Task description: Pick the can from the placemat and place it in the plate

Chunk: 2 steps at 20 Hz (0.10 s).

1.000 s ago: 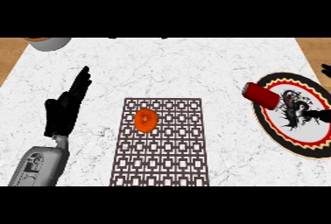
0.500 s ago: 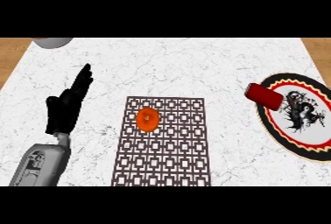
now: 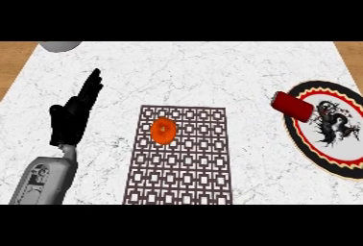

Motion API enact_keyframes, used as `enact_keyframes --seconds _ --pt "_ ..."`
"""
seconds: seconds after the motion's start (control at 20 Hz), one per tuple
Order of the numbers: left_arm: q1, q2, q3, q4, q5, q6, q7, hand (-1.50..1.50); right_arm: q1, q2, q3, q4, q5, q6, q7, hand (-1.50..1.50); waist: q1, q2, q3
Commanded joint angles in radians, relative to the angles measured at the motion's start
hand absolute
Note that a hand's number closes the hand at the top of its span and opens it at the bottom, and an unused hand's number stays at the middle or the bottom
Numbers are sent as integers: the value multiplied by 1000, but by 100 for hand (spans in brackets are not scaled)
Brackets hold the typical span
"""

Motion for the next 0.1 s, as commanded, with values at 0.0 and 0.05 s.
enact_keyframes --seconds 0.0,0.05 --pt "17 -17 -6 26 -8 5 -37 0 6 -31 -7 21 3 93 -69 -150 3 5 1" --pt "-15 -30 -30 -9 -27 22 15 0 28 -26 -4 21 6 100 -89 -150 -2 2 3"
